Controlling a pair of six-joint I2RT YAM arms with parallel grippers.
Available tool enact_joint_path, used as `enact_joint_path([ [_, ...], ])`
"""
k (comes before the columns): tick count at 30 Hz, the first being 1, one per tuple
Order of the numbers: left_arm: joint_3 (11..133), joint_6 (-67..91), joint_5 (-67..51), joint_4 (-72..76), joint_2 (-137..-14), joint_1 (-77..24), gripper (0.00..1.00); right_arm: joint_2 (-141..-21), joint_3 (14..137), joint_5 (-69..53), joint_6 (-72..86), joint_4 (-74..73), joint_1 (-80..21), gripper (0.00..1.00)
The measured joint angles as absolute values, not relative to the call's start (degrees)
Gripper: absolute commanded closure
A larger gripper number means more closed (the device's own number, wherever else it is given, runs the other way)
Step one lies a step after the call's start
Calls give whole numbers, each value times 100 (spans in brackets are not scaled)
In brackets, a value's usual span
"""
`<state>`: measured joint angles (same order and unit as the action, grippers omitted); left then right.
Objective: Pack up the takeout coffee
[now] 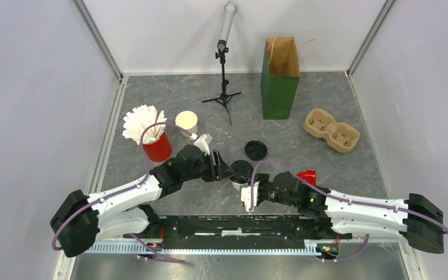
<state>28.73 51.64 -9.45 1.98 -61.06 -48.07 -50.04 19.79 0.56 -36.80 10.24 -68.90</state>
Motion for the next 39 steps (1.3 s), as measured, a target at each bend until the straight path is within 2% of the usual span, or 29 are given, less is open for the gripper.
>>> enact_joint_path([
  [4, 2873, 5164, -945, 200, -6095, -4807, 36, -4991, 1979, 71, -3660, 1028, -6906, 61],
  [5, 2873, 5164, -945, 198, -6095, -4807, 36, -4982, 1979, 71, -3645, 1028, -6910, 59],
  [7, 2873, 5162, -950, 209, -6093, -4807, 37, -4952, 1979, 69, -3599, 1022, -6919, 47],
  [11, 2864, 5164, -956, 209, -6093, -4807, 38, -4834, 1979, 47, -3441, 954, -6928, 41],
  [28, 2703, 5256, -1313, 519, -6169, -4807, 36, -4604, 1981, 145, -2971, 655, -6928, 41],
  [35, 2703, 5284, -1411, 622, -6257, -4807, 35, -4233, 2316, 952, -1389, 600, -6928, 44],
  [39, 2703, 5282, -1411, 622, -6237, -4807, 29, -4213, 2738, 1964, 75, 309, -6928, 46],
])
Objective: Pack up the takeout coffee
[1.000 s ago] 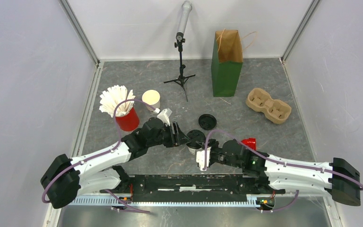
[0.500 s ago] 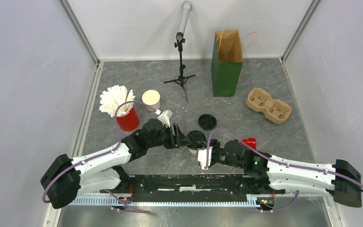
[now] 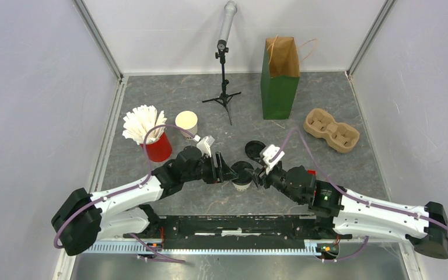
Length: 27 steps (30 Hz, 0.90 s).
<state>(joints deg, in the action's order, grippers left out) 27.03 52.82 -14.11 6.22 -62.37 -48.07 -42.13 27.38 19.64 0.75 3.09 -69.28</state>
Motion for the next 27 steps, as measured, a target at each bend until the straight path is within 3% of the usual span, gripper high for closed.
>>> enact_joint_path([
  [10, 2703, 5275, -1249, 491, -5706, -4807, 25, -4285, 2980, 3295, 2045, -320, -6908, 51],
  [17, 2902, 5140, -864, 38, -5621, -4807, 32, -4842, 3203, 3164, 2412, -576, -6722, 54],
  [27, 3188, 4901, -757, -121, -6195, -4807, 33, -4882, 3039, 2480, 2617, -454, -6158, 60],
])
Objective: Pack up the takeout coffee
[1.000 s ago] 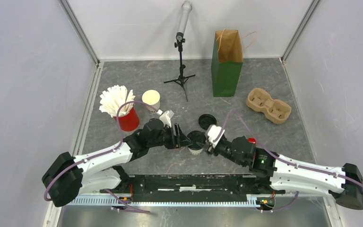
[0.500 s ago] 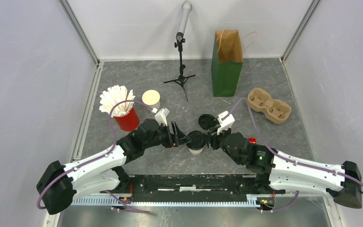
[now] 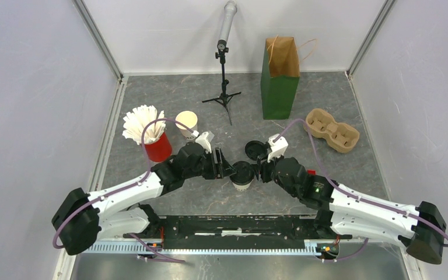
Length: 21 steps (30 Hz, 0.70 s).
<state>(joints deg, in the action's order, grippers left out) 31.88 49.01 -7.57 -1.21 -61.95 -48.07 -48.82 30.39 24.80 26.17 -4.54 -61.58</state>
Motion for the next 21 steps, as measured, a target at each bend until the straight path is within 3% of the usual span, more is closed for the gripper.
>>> enact_joint_path([
  [14, 3188, 4746, -869, 91, -6493, -4807, 44, -4602, 2093, 1782, 2816, 506, -5795, 65],
  [21, 3131, 4744, -913, 244, -6521, -4807, 45, -4482, 1638, 1651, 3020, 1175, -5758, 65],
])
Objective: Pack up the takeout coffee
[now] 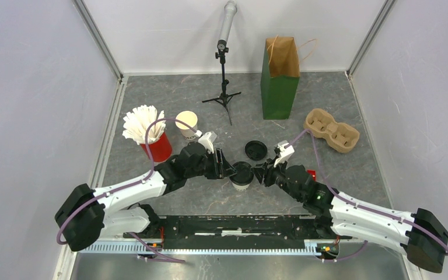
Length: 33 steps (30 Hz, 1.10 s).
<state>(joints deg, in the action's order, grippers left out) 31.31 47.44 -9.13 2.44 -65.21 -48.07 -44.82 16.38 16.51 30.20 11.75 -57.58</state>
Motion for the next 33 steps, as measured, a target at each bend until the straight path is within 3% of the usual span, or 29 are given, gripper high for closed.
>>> enact_joint_path([
  [9, 3035, 4742, -921, 462, -6521, -4807, 46, -4313, 1907, 1540, 2952, 633, -5743, 59],
  [18, 3035, 4525, -1085, 563, -6573, -4807, 46, -4226, 2733, 1105, 2488, 145, -5736, 80],
  [33, 3041, 4401, -1273, 834, -6792, -4807, 47, -5035, 1833, -78, 2458, 1643, -5297, 85],
])
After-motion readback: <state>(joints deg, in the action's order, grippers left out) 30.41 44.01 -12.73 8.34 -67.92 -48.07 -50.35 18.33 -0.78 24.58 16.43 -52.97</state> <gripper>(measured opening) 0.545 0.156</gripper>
